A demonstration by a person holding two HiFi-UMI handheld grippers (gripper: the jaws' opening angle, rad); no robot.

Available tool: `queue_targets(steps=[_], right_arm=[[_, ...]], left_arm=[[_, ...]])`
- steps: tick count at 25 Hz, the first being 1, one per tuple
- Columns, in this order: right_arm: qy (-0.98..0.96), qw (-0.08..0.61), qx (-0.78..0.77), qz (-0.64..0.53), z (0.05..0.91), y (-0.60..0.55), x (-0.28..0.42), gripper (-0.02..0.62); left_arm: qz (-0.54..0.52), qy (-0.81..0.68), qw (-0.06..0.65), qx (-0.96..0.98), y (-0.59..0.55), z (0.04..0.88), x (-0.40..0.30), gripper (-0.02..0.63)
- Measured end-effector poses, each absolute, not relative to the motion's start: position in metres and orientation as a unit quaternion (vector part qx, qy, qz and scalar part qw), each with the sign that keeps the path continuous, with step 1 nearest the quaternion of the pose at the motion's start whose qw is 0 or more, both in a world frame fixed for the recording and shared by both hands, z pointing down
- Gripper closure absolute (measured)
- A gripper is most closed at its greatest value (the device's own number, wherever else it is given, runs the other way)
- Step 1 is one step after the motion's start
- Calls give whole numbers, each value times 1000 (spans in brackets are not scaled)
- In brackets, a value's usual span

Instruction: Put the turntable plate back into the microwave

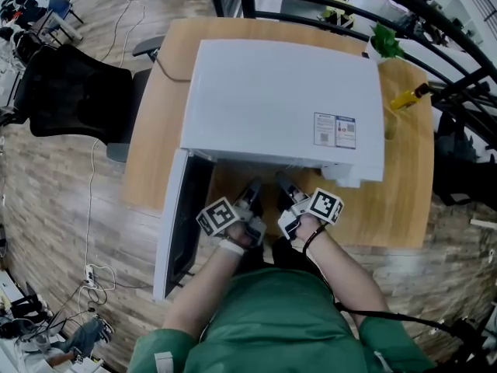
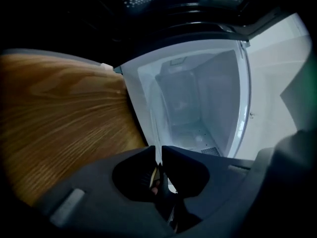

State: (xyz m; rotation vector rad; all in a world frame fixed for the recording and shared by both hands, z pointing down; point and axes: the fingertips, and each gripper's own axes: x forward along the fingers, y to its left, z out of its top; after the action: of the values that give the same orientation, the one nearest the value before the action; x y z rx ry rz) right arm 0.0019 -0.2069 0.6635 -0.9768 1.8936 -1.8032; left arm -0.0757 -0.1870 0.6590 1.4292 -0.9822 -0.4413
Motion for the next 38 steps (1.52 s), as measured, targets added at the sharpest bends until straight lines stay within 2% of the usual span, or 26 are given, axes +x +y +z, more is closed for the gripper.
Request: queue_targets(steps=[6, 11, 38], right_arm=[[660, 165, -369, -633, 664, -199, 14, 512], [672, 144, -394, -611, 661, -205, 18, 561], [662, 122, -417, -611, 658, -242, 9, 569]], left_arm=[[-202, -433, 626, 617, -204, 658, -80, 561], [-202, -433, 625, 617, -210, 659, -77, 561], [-194, -444, 620, 618, -241, 658, -86, 558]])
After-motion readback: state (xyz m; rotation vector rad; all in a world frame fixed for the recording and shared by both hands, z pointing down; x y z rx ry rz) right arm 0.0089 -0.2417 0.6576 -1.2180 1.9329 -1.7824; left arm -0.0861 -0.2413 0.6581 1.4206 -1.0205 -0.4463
